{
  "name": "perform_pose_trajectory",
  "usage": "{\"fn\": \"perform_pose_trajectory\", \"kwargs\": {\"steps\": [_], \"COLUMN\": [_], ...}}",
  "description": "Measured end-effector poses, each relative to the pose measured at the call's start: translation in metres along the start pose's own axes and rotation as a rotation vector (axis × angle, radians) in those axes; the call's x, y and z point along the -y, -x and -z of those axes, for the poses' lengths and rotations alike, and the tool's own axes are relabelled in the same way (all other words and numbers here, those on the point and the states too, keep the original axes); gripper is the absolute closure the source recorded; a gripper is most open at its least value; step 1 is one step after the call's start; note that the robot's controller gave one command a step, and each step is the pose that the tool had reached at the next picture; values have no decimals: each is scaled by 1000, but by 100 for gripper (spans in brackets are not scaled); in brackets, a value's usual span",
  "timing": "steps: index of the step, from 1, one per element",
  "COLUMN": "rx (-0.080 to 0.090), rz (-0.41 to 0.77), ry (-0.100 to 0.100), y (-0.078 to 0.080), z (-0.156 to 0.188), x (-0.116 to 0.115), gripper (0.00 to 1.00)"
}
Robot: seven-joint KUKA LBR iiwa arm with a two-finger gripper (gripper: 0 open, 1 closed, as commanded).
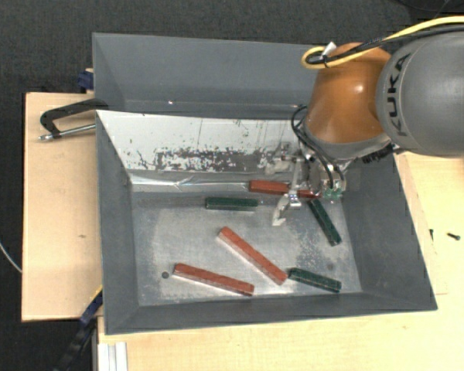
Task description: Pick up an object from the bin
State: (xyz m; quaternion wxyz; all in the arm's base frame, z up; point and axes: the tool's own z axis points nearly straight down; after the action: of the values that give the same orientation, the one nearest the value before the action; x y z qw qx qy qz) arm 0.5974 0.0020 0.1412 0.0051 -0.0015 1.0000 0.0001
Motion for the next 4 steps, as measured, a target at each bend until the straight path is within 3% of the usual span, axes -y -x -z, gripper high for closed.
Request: {"fn": "perform_pose_trajectory", "kwargs": {"steps": [1, 2, 3, 4], "rx": [-9, -12, -10, -6], "rz": [-9, -153, -287, -210], "ry": [2, 2, -2, -4], "y": [-22, -17, -11, 5], "z": [-56, -65, -61, -62], "x": [2, 4, -20, -55], "gripper": [0, 0, 0, 100]}}
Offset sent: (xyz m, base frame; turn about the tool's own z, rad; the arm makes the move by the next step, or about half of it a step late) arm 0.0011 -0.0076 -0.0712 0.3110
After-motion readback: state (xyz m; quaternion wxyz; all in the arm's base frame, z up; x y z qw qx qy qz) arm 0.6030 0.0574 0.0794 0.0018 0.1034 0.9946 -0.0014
